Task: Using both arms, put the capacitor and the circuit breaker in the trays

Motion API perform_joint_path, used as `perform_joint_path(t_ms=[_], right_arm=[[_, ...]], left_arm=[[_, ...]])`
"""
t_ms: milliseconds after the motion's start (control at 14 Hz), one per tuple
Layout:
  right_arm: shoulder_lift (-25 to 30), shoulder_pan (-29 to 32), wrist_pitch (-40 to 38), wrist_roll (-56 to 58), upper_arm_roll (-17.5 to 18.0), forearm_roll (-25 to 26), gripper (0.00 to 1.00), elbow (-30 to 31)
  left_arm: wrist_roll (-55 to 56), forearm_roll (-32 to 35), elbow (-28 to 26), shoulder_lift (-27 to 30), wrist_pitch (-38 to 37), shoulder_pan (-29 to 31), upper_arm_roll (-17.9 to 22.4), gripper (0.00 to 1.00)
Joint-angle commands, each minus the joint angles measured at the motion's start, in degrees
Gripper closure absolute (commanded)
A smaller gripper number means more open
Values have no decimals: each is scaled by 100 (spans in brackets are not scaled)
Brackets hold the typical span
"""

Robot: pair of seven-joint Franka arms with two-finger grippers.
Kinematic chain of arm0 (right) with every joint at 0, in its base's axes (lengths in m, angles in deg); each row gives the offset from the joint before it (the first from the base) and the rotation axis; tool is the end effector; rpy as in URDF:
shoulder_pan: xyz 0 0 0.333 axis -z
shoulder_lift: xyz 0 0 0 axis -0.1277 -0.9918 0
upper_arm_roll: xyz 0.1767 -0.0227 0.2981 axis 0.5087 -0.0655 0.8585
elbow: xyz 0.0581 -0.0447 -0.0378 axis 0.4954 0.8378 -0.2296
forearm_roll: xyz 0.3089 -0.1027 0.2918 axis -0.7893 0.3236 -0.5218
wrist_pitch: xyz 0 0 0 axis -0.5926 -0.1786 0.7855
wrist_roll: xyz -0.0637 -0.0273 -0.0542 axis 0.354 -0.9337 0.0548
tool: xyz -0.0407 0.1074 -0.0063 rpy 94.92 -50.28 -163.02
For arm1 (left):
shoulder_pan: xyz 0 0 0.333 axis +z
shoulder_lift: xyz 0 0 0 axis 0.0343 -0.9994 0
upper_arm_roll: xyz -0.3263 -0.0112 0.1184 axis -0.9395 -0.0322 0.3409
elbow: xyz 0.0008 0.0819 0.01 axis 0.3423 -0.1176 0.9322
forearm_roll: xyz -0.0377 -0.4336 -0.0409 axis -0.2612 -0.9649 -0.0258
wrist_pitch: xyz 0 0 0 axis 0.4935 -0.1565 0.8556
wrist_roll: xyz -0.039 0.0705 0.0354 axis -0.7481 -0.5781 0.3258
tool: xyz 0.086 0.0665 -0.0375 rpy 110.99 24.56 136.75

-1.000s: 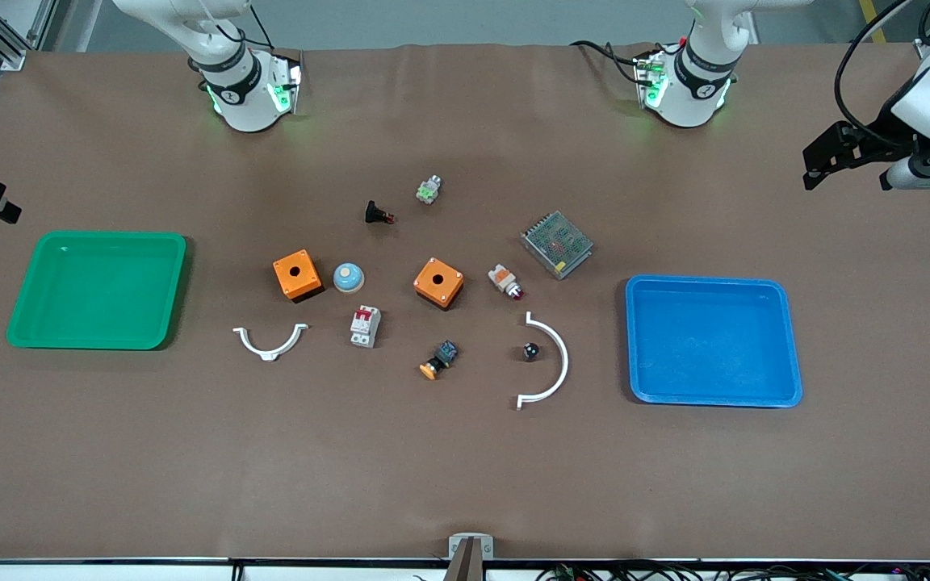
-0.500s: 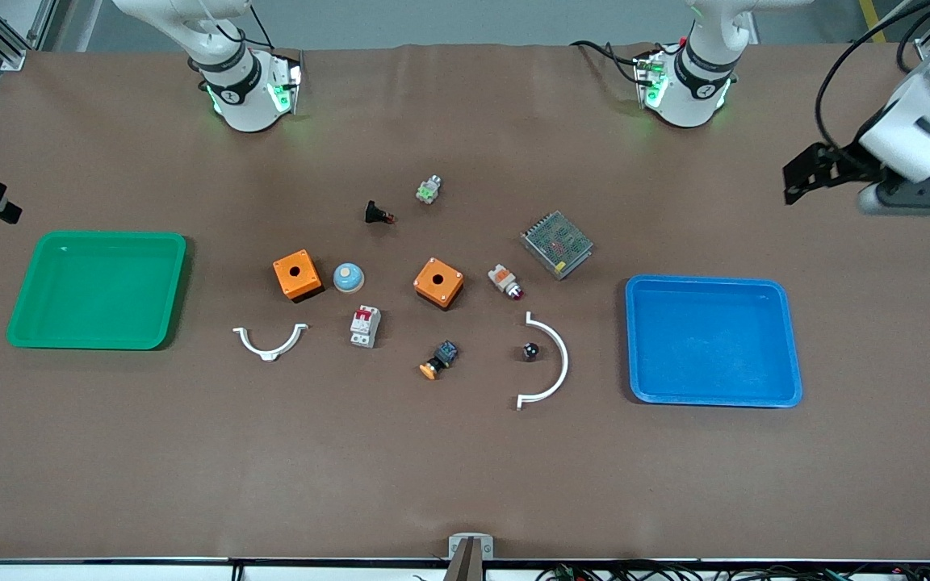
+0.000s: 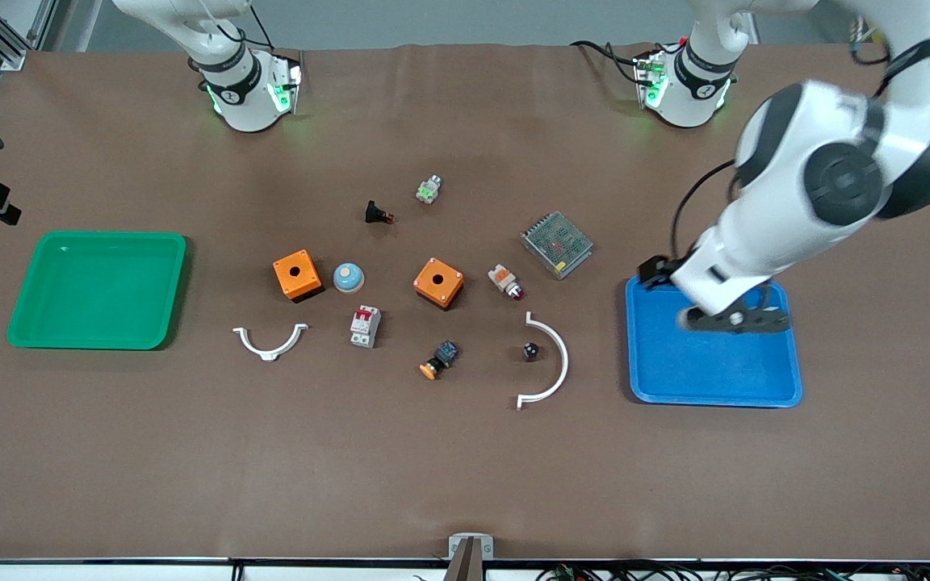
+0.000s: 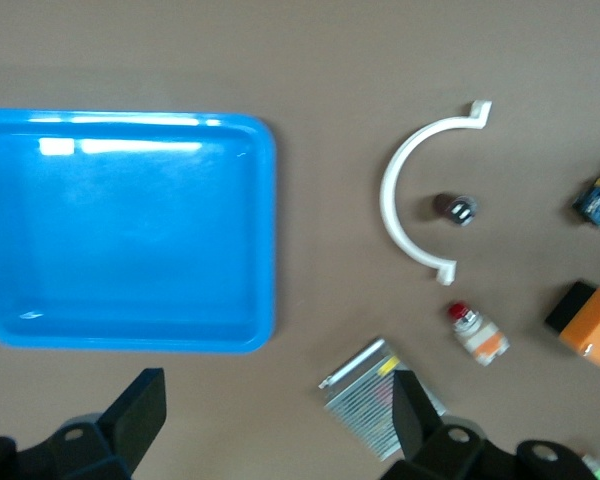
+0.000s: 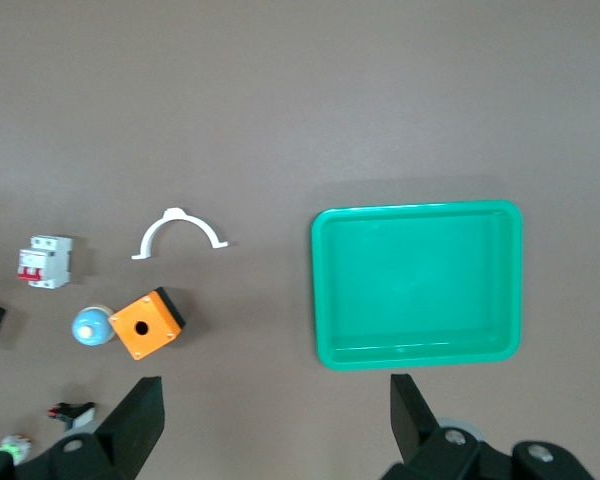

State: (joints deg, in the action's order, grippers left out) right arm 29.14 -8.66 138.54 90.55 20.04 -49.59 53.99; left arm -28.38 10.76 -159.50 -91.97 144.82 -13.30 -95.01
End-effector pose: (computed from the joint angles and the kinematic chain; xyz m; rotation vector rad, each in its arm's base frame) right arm 0.6008 -0.0577 0.6827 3.1039 -0.0901 0.0230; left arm 0.6676 -0.2691 0.4629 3.1008 -0.0095 -0.1277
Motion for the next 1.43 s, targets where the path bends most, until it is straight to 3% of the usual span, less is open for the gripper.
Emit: perform_joint_path(t_ms=[0,214,357,571,714,929,1143,1357], right_arm=[[-153,-228,-71,-11,23,230,0,-128],[-346,-543,-71,24,31,168,0,-49],[-636,-1078,-28,-46,40,151,0,-49],[-1206,-1589,375,-973,40,-699,0,47],[-1471,-1993,1041,-1556,40,-869,0,441],[-1621,-2398,2718,-1979,40,-869,0,1513],[-2129,-2566,3188,-2313,40,-922,0,1516],[-2569,-2741,3663,-2542,40,-957,0,1525]], left_arm=[[820,376,555,-786,355,-508,48,0],[1613,607,943,-1543,776,-913,65,2],[1667,669,935,-1816,1225,-1037,65,11],[1973,879,926,-2220,1743,-1335,188,27],[2124,897,918,-2475,2086,-1354,206,29],[2212,897,909,-2713,2324,-1451,206,34],[2203,897,900,-2880,2439,-1468,206,44],[2159,906,900,-2916,2466,-1477,206,66]])
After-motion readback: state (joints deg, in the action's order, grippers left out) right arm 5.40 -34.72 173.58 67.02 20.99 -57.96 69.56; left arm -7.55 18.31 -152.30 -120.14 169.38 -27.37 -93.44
